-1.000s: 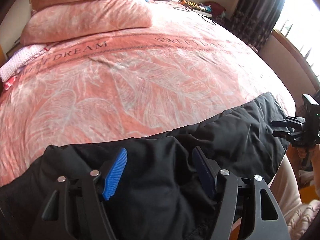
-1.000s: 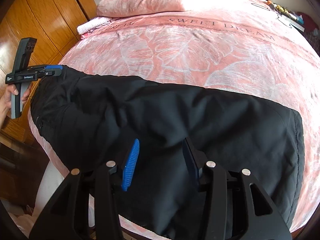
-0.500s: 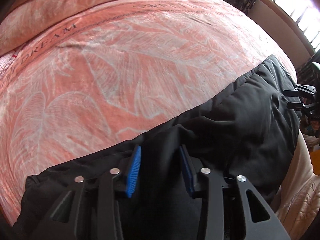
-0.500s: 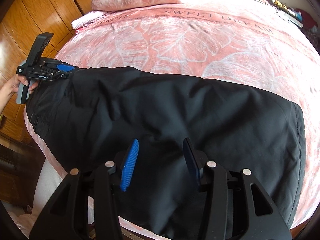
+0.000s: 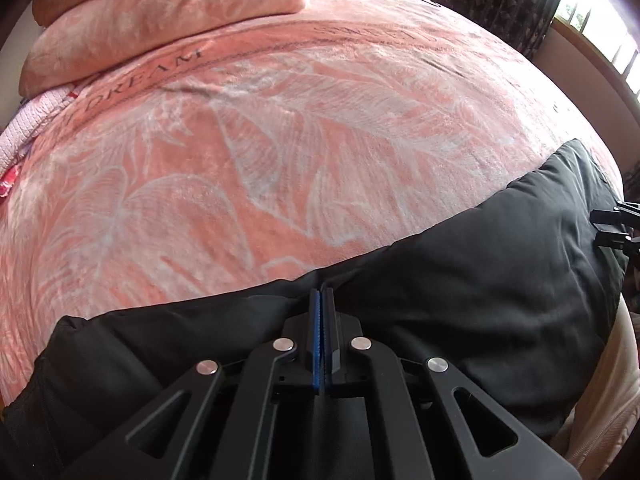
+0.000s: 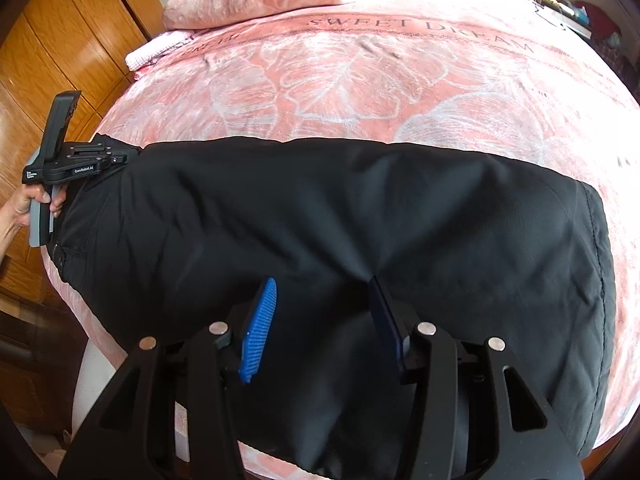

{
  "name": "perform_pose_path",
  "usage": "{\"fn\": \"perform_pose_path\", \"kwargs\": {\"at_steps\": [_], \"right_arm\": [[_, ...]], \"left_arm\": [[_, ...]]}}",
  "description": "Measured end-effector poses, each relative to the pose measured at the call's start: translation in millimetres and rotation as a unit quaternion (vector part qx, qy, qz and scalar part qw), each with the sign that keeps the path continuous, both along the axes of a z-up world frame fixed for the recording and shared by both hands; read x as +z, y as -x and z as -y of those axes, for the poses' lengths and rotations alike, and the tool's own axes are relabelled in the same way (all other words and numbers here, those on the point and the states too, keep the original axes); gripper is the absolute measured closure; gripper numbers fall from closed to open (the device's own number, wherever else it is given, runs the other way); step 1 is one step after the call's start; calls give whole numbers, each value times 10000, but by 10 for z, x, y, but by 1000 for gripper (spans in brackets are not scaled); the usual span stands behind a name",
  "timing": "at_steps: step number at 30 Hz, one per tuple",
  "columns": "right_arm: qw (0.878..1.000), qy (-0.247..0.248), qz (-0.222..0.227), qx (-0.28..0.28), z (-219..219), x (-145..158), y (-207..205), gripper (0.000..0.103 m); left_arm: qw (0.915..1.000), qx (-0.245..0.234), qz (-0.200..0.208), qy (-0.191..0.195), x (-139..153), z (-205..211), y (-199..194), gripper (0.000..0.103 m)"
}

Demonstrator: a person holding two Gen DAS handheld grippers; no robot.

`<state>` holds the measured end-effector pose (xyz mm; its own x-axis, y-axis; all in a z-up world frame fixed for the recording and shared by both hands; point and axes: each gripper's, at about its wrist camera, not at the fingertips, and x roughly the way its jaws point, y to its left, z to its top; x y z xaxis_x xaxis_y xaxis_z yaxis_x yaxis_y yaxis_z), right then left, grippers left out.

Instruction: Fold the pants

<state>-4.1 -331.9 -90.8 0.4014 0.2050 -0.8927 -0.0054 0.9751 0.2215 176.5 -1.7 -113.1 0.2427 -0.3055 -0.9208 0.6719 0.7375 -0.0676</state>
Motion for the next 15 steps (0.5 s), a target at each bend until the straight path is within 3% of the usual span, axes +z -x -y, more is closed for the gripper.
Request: {"fn": "perform_pose_path", "kwargs": {"at_steps": [2, 4, 6, 9, 12, 14, 15], "right_arm": [[9999, -149, 38, -19, 54, 55, 59, 52], [9997, -165, 107, -154, 144, 131, 140, 50], [9992, -174, 188, -310, 260, 205, 241, 50], [9986, -127, 175, -492, 407, 224, 352, 46], [9986, 172, -171, -475, 442, 11, 366, 46], [9987, 311, -213, -350, 411, -68, 366, 46], [9987, 298, -221, -336, 414, -47, 372, 46]], "left_arm": [[9995, 238, -17, 214, 116, -76, 42, 98], [9983, 447, 32, 362, 251, -130, 150, 85], [9972, 498, 210, 517, 384, -137, 353, 58], [9956, 433, 292, 777, 476, -86, 680, 56], [9973, 496, 247, 490, 263, 37, 865, 56], [9983, 550, 65, 169, -3, 97, 910, 55], [9978, 608, 172, 191, -44, 91, 944, 55]]}}
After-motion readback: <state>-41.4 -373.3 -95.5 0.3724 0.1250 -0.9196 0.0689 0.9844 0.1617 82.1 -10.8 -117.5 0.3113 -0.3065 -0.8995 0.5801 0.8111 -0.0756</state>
